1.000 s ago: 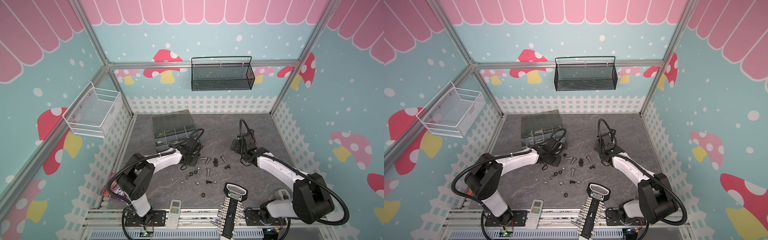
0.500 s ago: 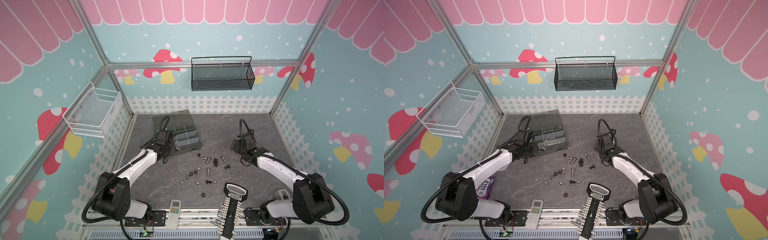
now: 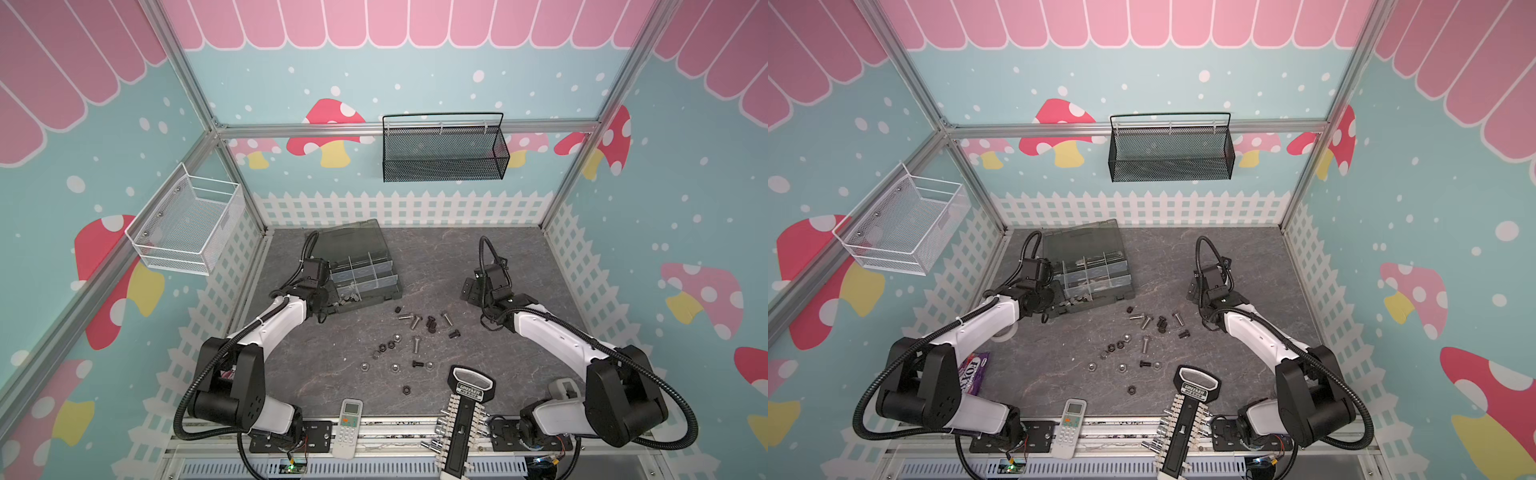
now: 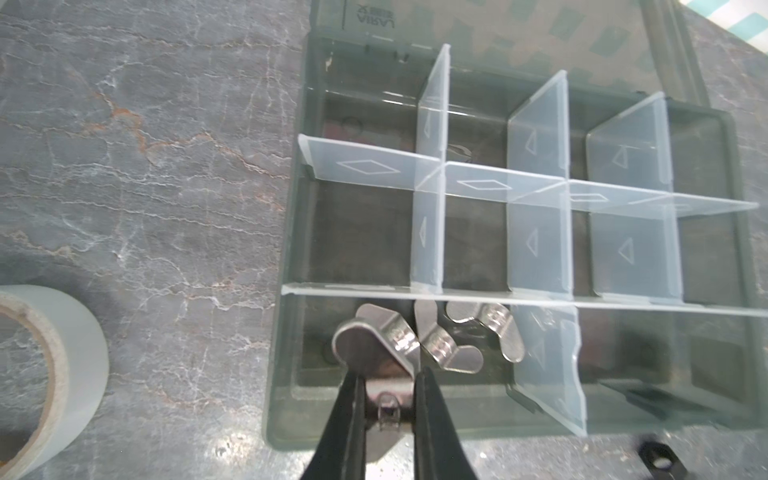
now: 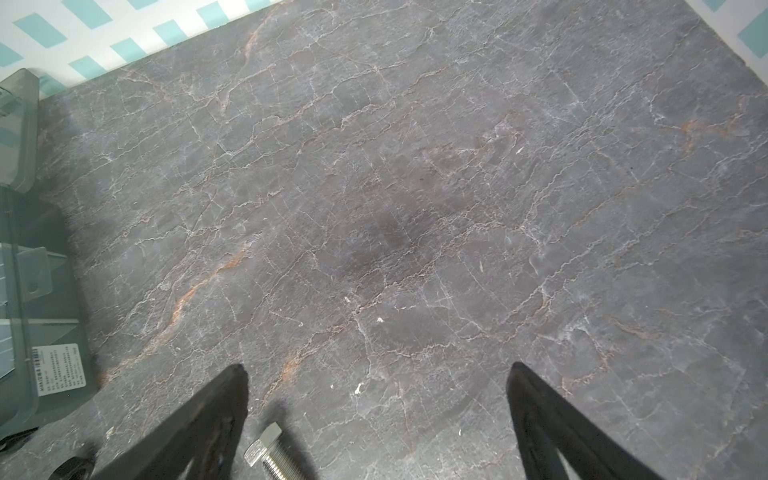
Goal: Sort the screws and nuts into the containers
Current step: 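Carry the wing nut to the nearest box compartment and release it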
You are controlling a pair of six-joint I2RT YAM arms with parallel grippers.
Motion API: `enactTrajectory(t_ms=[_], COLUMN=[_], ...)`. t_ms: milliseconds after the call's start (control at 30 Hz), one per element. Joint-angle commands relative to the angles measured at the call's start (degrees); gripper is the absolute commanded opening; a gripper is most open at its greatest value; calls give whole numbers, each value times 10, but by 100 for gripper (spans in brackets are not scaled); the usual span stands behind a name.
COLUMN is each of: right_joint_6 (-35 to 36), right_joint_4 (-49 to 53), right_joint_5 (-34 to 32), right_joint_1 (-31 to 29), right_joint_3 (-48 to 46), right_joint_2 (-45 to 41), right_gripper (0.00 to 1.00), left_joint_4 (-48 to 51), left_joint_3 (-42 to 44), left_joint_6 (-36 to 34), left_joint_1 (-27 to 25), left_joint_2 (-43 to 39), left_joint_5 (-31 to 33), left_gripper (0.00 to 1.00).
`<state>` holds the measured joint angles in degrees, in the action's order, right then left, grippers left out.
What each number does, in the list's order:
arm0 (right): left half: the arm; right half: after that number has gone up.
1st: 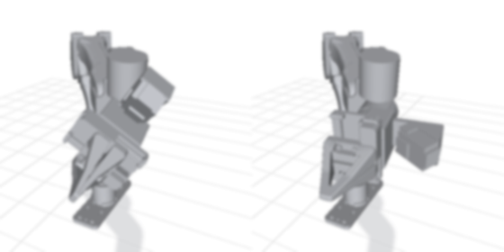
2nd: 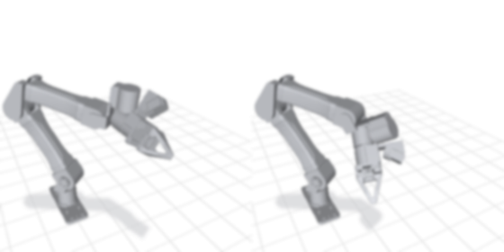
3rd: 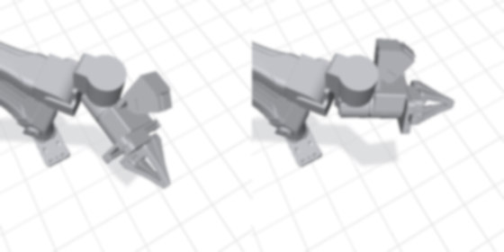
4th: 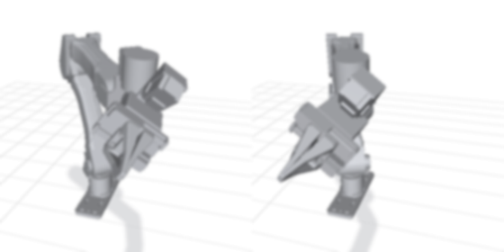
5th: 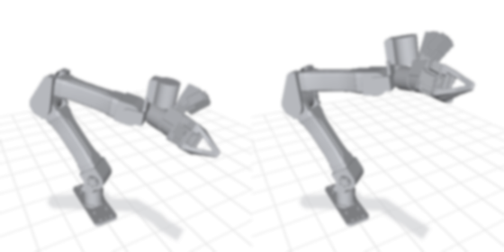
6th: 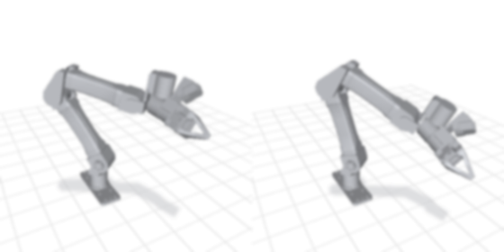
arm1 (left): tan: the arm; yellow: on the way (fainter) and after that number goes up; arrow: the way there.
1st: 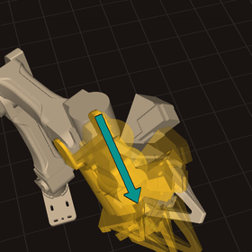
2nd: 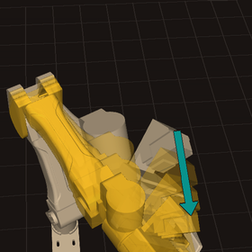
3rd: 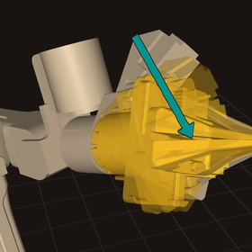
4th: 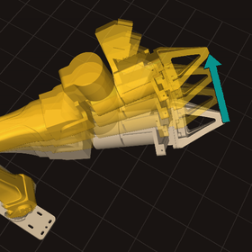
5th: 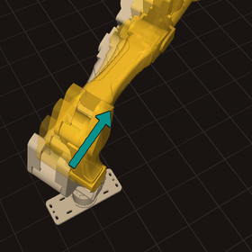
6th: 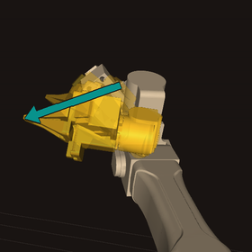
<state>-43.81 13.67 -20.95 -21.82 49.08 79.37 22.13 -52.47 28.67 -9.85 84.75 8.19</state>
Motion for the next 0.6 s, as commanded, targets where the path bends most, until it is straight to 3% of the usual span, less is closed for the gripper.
enactTrajectory(t_ms=[0,167,567], right_joint_6=[-8,-9,-7], right_joint_4=[5,3,3], right_joint_5=[-3,-1,0], right_joint_1=[-4,-4,-4], right_joint_3=[13,15,16], right_joint_2=[11,17,19], right_gripper=[98,98,98], left_joint_4=[-15,-18,-22], left_joint_3=[9,13,36], left_joint_6=[17,20,35], left_joint_1=[7,11,11], left_joint_2=[9,21,6], left_joint_5=[25,26,29], left_gripper=[4,7,29])
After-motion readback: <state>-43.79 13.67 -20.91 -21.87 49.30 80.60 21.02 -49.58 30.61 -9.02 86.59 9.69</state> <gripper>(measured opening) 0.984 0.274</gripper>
